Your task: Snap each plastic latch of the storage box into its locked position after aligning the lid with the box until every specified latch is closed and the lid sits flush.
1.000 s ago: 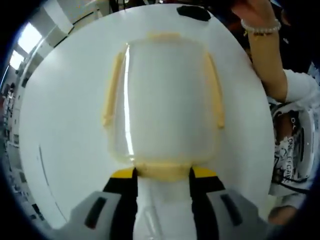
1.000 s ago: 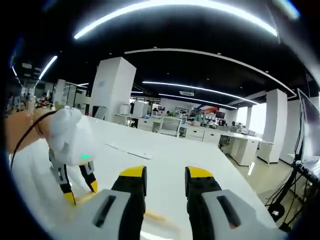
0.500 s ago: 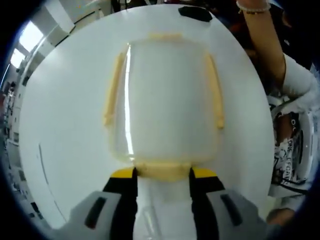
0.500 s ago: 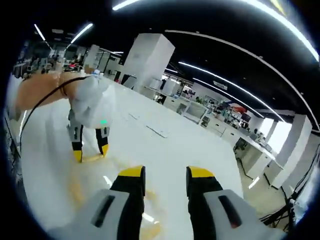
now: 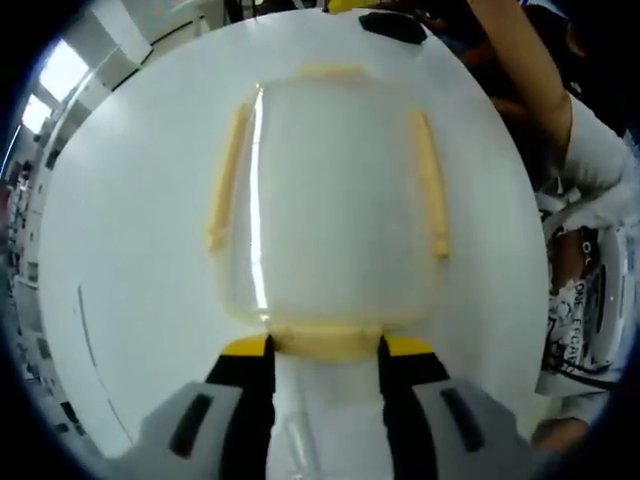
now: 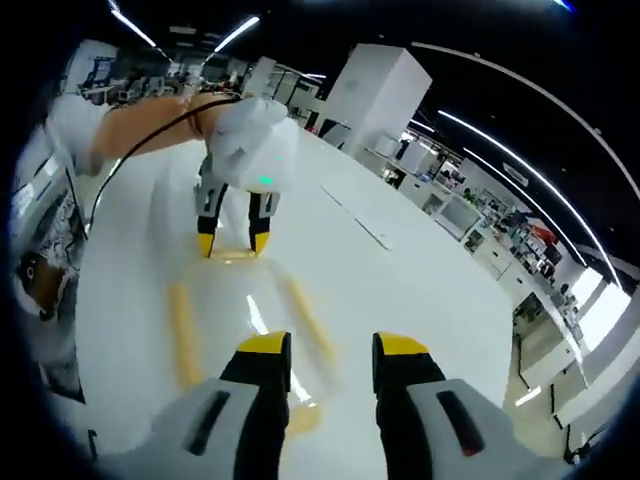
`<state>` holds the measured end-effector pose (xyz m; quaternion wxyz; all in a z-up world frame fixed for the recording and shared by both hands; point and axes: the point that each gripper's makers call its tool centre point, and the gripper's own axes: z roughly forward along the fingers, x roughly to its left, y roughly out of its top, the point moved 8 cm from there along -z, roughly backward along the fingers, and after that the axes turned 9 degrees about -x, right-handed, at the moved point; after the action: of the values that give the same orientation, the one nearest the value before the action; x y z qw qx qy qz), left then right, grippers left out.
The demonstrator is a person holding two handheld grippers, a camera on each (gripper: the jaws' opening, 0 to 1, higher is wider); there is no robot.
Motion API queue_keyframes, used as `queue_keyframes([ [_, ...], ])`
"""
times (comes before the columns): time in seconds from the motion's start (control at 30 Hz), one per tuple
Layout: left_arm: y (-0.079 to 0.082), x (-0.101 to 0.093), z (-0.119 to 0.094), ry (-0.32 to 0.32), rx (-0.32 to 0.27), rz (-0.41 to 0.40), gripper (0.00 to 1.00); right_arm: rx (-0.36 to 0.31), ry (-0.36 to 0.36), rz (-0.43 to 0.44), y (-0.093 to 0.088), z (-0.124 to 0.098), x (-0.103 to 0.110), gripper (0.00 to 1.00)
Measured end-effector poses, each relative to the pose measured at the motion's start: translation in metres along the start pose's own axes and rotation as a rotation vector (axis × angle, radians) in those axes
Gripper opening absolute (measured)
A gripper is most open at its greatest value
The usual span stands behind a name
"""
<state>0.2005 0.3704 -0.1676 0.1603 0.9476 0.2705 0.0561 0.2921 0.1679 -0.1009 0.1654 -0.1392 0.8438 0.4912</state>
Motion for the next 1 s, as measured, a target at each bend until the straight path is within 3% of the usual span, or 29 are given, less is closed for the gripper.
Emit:
queue_keyframes([
  [0.27,-0.001,0.001,-0.001,-0.001,0.007,0.001,0.4,0.147,0.199,-0.116,-0.014,0.002,0.007,0.39],
  [0.43,-0.001,0.001,-0.001,-0.001,0.017,0.003,0.4,0.27,0.26,-0.142,-0.029,0.003,0.006,0.4],
  [0.67,-0.003,0.001,-0.001,-0.002,0.01,0.002,0.4,0.351,0.323,-0.132,-0.043,0.006,0.007,0.42],
  [1.0,-0.005,0.001,-0.002,-0.001,0.001,0.0,0.4,0.404,0.39,-0.133,-0.052,0.017,0.013,0.43],
])
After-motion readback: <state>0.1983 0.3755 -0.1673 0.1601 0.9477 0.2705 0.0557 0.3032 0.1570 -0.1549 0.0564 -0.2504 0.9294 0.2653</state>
